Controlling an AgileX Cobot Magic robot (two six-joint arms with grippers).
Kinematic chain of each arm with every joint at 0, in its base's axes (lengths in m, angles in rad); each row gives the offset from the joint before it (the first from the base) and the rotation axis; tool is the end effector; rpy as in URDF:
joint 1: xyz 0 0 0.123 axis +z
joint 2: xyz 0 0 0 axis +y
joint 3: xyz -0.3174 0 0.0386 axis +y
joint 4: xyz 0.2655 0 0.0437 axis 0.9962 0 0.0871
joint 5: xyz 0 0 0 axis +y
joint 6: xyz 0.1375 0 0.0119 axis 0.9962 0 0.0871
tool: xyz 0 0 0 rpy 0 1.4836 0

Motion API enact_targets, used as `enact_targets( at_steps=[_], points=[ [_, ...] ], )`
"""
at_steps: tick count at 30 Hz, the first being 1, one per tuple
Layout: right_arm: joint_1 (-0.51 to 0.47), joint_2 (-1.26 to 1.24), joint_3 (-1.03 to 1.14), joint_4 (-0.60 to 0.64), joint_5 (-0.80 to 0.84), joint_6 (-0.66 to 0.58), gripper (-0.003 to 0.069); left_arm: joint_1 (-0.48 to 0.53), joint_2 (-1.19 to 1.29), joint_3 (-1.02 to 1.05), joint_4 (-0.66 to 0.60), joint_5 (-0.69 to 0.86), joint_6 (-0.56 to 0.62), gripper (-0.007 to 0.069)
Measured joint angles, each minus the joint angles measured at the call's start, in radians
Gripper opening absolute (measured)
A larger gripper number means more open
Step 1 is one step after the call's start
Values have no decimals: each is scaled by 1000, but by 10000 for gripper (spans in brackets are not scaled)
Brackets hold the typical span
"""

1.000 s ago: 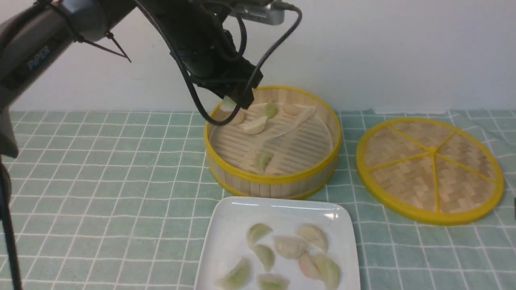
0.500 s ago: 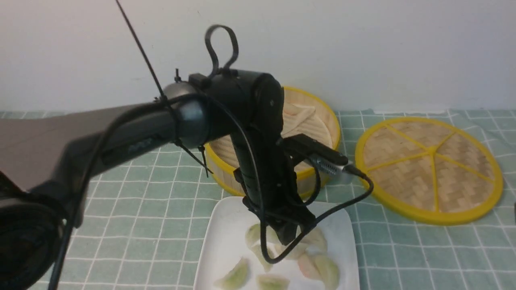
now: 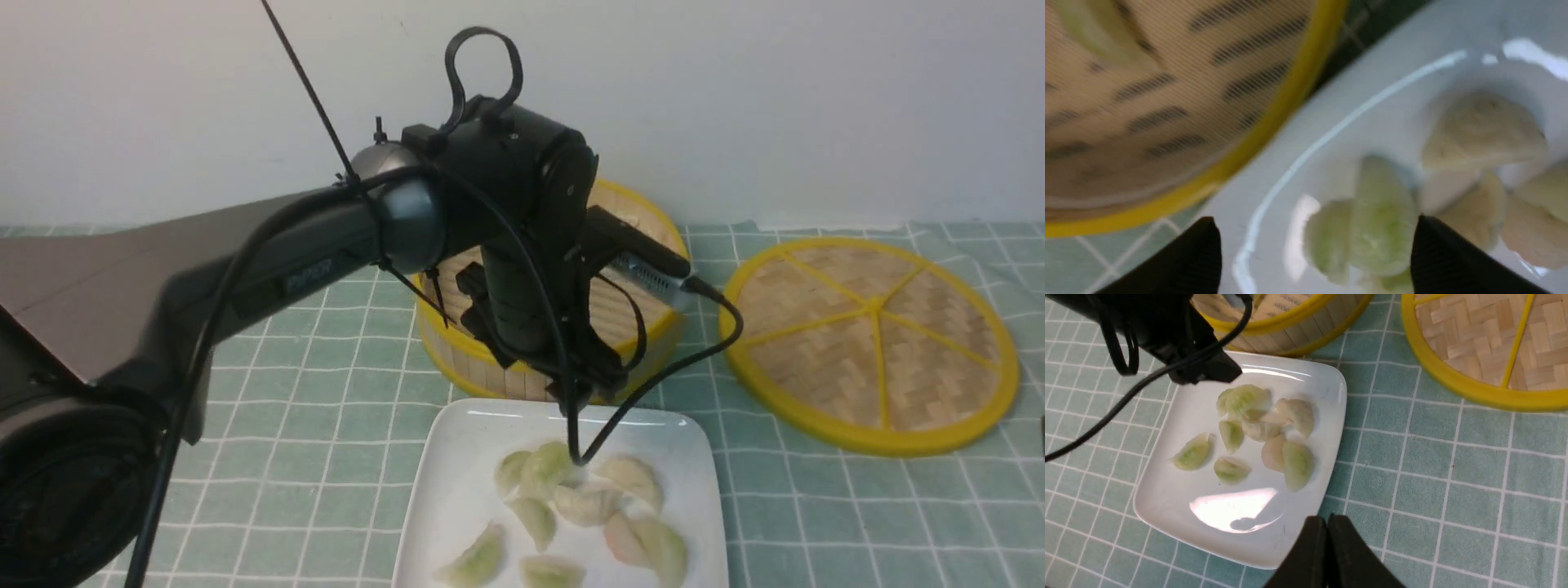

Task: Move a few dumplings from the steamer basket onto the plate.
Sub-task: Use the left arm to put the dumpling into the plate, then use the left arm to grab a dumpling from the steamer

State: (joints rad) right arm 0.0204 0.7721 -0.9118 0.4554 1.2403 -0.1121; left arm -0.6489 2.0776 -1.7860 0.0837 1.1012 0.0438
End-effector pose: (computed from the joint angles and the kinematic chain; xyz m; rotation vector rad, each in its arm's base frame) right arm 0.1251 0.0600 0.3481 -0.1351 2.5103 0.5714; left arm 0.3973 -0.2884 0.2145 1.0101 2.6810 -0.0048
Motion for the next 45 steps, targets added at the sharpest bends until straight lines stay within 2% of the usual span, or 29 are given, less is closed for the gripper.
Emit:
enact_targets(
  at_steps=[2,4,5,7,9,10,11,13,17,23,24,26,28,30,32,33,35,42,45],
  points=[
    [0,0,0,0,0,0,-15,8,0,-42,48,0,-37,505],
    [0,0,0,0,3,0,-15,38,0,-92,65,3,-83,415],
    [0,0,0,0,4,0,-15,47,0,-95,64,3,-85,394],
    [0,0,0,0,10,0,-15,106,0,-125,15,-8,-89,248],
    [0,0,0,0,14,0,-15,157,5,-129,-55,-42,-52,127],
    [0,0,0,0,14,0,-15,161,6,-129,-62,-53,-44,107],
    [0,0,0,0,14,0,-15,180,17,-129,-112,-92,8,50],
    [0,0,0,0,14,0,-15,187,41,-130,-152,-151,77,15],
    [0,0,0,0,14,0,-15,179,91,-130,-175,-216,121,52],
    [0,0,0,0,16,0,-15,176,196,-130,-176,-270,110,336],
    [0,0,0,0,16,0,-15,176,198,-130,-176,-270,110,344],
    [0,0,0,0,17,-1,-15,176,227,-130,-176,-273,88,420],
    [0,0,0,0,18,-1,-15,176,238,-131,-175,-278,61,439],
    [0,0,0,0,18,-1,-15,176,239,-133,-176,-282,41,420],
    [0,0,0,0,18,-1,-15,176,240,-135,-172,-280,34,367],
    [0,0,0,0,18,-1,-15,176,240,-144,-172,-258,30,253],
    [0,0,0,0,18,-1,-15,176,234,-161,-172,-218,29,150],
    [0,-4,0,-1,17,-31,-15,175,106,-239,-172,-55,30,155],
    [0,-25,0,-5,-3,-41,-15,175,-23,-253,-174,33,33,155]
  ],
)
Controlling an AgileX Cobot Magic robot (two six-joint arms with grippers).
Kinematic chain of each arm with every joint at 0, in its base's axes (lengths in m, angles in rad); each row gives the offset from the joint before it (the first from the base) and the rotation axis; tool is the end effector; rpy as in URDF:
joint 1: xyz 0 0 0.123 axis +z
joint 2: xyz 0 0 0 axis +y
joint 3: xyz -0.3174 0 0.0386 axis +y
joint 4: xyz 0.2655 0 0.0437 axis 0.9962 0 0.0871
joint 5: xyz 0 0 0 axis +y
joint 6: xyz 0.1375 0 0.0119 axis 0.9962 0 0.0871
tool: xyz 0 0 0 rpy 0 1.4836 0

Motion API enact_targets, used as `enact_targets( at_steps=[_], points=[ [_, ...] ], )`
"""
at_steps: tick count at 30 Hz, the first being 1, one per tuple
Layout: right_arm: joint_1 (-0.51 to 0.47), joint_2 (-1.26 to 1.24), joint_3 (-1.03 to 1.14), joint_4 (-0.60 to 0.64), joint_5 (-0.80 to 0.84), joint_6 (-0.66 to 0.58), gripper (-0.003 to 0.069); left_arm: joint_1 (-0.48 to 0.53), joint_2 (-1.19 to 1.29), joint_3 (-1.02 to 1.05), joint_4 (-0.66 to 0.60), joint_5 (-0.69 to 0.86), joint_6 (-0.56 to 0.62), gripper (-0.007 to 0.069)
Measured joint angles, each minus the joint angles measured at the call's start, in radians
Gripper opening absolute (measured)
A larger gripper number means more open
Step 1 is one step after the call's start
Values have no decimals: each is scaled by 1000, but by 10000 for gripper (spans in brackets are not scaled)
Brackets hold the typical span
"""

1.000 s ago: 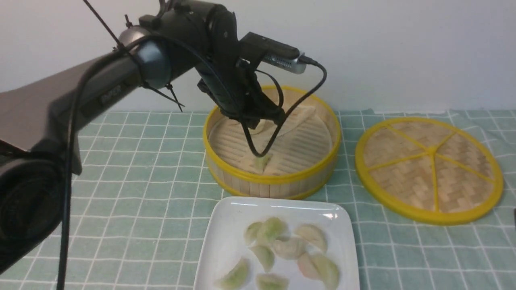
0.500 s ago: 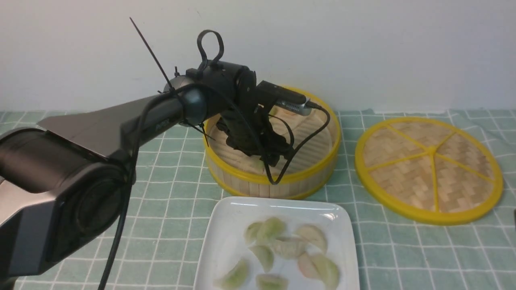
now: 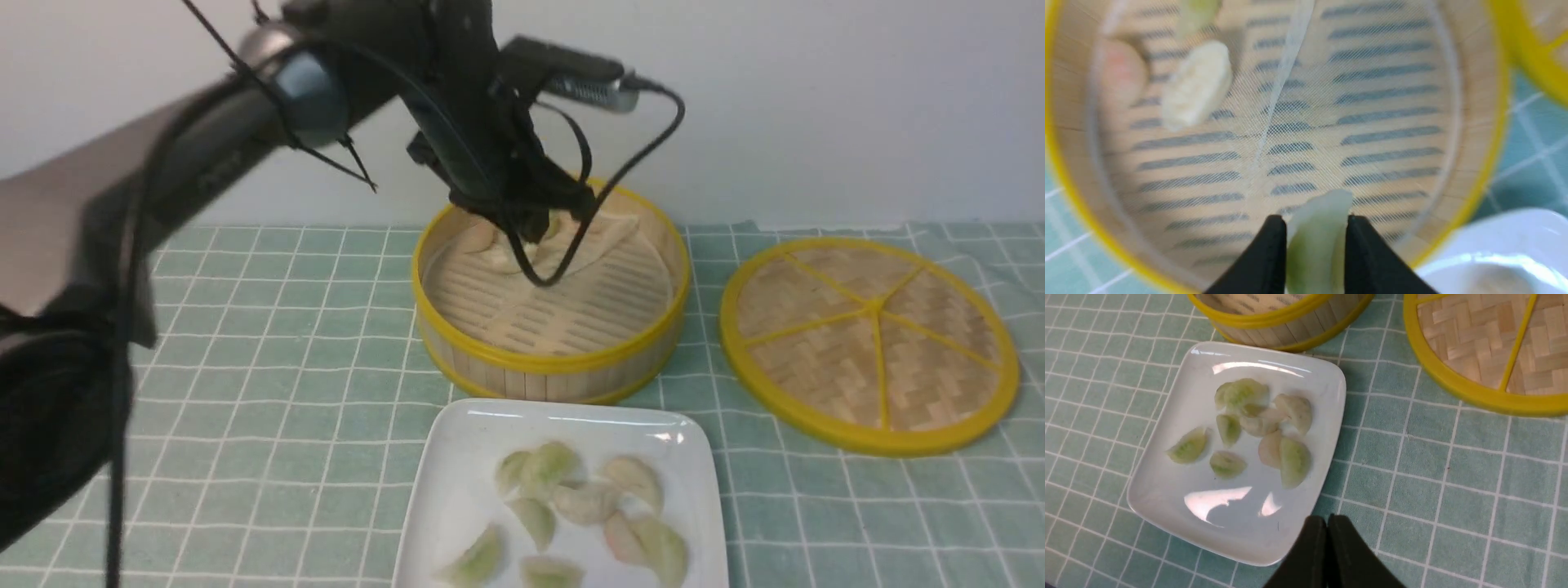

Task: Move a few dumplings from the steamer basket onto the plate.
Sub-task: Use the left arm to grab a dumpling from the steamer, then use the left arm to put the dumpling into the plate

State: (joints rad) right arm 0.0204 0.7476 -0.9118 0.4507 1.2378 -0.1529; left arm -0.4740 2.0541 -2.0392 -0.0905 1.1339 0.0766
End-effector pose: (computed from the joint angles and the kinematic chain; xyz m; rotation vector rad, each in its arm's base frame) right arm 0.1199 0.0593 0.3511 -0.1908 2.4767 0.5434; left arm 0.4530 -0.2451 0.3058 0.6984 2.5552 -0.2556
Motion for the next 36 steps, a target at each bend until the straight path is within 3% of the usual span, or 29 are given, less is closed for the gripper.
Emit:
enact_targets(
  at_steps=[6,9,17,24,28,30,31,32,34,36],
  points=[
    [0,-99,0,-85,-37,5,-15,-5,-196,81,-4,95,0,155],
    [0,-171,0,-151,-53,32,-15,-30,-305,237,-9,90,0,155],
    [0,-431,64,-232,-106,64,-15,-192,-438,756,-38,-157,-77,155],
    [0,-621,151,-228,-190,65,-15,-215,-359,834,-38,-254,-84,157],
    [0,-685,174,-201,-204,67,-15,-215,-313,837,-38,-272,-89,264],
    [0,-707,174,-179,-208,67,-15,-215,-297,837,-36,-274,-90,394],
    [0,-709,174,-178,-209,67,-15,-215,-297,837,-36,-274,-90,404],
    [0,-720,174,-168,-212,65,-15,-215,-297,835,-36,-274,-90,464],
    [0,-744,176,-161,-224,54,-15,-215,-297,815,-33,-268,-90,523],
    [0,-764,185,-161,-246,47,-15,-215,-300,784,-30,-246,-90,522]
  ],
)
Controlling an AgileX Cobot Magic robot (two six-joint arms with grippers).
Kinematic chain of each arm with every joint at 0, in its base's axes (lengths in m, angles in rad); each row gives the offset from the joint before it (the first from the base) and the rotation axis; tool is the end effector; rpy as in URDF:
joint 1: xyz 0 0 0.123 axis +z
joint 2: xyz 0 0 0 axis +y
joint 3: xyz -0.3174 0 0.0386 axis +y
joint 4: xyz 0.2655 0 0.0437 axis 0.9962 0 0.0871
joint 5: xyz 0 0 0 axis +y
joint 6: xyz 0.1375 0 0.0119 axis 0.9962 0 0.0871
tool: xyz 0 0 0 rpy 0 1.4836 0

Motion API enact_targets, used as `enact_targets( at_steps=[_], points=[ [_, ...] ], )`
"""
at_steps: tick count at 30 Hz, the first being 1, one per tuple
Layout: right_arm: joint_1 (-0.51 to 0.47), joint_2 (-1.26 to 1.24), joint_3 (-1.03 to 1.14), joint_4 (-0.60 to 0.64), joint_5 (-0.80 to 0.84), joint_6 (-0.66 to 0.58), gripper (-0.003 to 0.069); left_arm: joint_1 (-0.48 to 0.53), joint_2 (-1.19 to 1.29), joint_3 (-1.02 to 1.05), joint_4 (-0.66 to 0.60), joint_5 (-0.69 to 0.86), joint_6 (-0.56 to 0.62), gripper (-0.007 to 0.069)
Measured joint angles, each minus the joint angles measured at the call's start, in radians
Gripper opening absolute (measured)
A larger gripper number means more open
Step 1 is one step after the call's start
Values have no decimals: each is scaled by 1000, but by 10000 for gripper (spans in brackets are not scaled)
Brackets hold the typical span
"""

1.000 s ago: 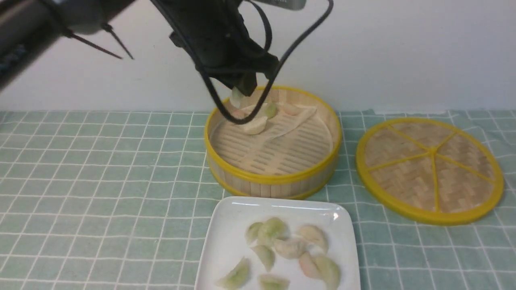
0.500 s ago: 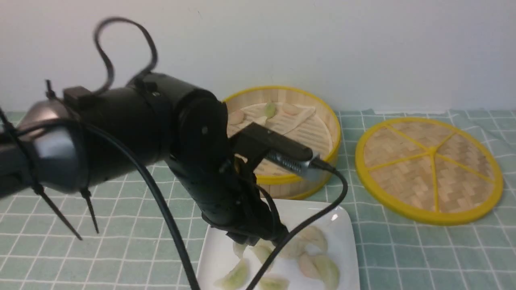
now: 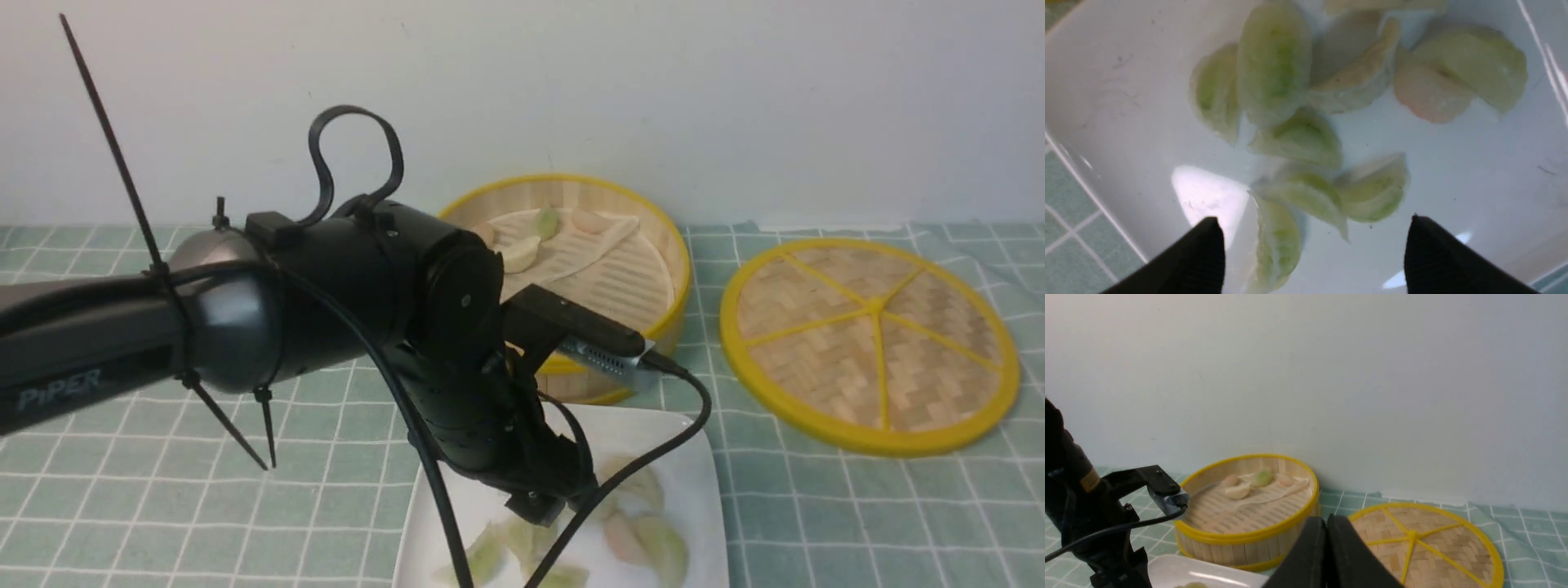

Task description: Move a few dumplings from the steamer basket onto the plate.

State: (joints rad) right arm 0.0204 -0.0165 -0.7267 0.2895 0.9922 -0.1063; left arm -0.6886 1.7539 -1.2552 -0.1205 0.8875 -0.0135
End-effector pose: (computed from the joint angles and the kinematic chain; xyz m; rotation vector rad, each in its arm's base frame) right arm -0.0201 0.0326 0.3491 -0.1497 1.7093 0.2627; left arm 0.2907 -0.2559 0.2072 0.8760 2.7742 -0.2787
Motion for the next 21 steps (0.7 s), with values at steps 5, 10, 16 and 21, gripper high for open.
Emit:
enact_targets(
  at_steps=[5,10,16,21],
  points=[
    [0,-6,26,5,-68,-2,-15,0,-78,-47,11,50,0,269],
    [0,-6,69,14,-164,-2,-15,0,-296,-29,23,64,0,22],
    [0,-6,115,23,-215,-1,-15,0,-741,201,27,-64,-31,-6],
    [0,-6,119,26,-212,-1,-15,0,-1025,441,28,-211,-63,-6]
  ],
)
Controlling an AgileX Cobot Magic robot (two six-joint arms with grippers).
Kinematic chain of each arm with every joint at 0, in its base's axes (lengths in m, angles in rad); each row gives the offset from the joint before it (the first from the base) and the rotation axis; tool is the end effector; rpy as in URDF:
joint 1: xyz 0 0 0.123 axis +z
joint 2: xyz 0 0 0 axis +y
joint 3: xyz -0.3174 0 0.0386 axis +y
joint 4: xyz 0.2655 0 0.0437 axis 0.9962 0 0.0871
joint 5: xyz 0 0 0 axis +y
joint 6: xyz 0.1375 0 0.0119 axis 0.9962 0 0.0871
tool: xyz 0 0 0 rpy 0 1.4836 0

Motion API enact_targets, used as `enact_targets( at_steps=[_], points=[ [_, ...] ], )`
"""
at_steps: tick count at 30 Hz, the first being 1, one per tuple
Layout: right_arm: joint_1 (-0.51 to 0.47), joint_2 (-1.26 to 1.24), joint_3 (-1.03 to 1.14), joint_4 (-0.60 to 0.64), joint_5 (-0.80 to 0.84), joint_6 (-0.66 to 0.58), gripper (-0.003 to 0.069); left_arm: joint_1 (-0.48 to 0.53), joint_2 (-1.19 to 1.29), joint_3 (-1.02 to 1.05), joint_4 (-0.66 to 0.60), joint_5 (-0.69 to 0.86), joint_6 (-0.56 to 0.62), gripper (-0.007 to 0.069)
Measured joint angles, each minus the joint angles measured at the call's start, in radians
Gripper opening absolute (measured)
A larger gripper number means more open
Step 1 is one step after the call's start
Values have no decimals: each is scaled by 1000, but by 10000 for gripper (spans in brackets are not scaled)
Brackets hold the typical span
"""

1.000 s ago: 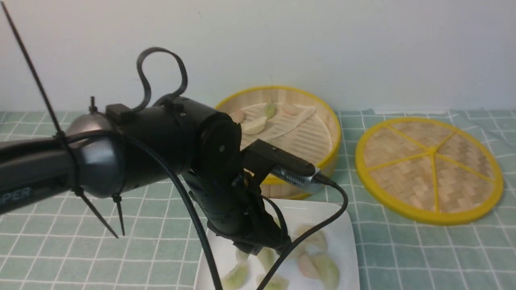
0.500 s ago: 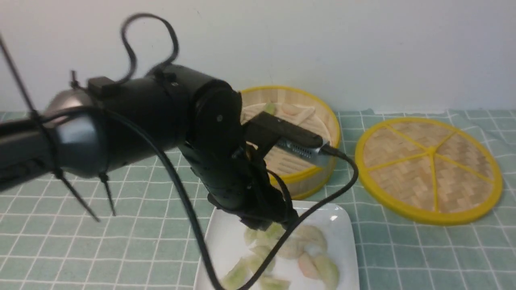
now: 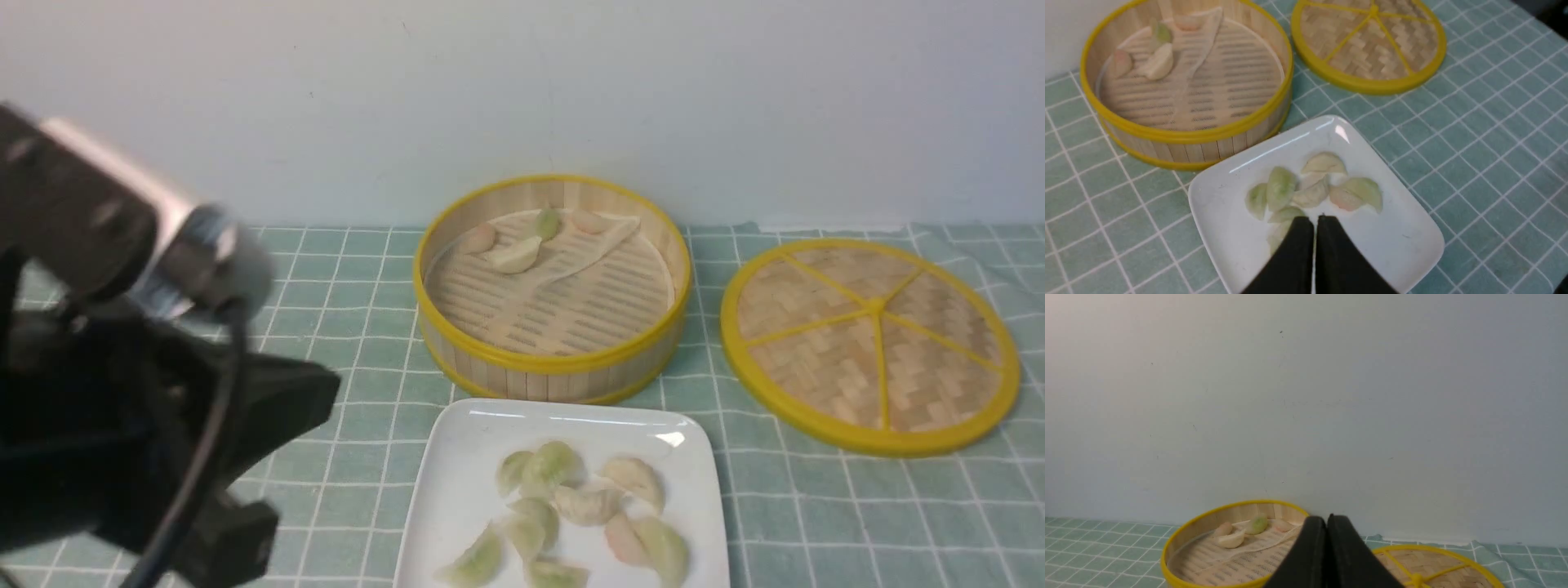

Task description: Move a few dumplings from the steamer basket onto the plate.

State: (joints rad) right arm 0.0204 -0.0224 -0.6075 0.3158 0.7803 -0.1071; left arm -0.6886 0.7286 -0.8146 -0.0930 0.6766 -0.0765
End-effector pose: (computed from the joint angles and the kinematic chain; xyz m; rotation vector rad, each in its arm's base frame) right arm 0.0046 0.0303 0.3410 -0.0900 1.6127 0.2865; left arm 0.1265 -0.1145 0.3632 0.6006 2.0350 -0.5675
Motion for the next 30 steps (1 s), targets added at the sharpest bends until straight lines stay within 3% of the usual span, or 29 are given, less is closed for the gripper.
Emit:
enact_targets(
  at_steps=[6,12,24,26,30],
  points=[
    [0,0,4,0,6,0,-15,0,-231,172,2,-117,-5,-6],
    [0,0,4,0,9,13,-15,0,-427,235,2,-132,-5,-6],
    [0,0,4,0,9,17,-15,0,-531,252,61,-127,33,-6],
    [0,0,4,0,9,17,-15,26,-549,287,87,-138,60,-6],
    [0,0,4,0,9,17,-15,210,-634,444,68,-218,121,-6]
  ],
)
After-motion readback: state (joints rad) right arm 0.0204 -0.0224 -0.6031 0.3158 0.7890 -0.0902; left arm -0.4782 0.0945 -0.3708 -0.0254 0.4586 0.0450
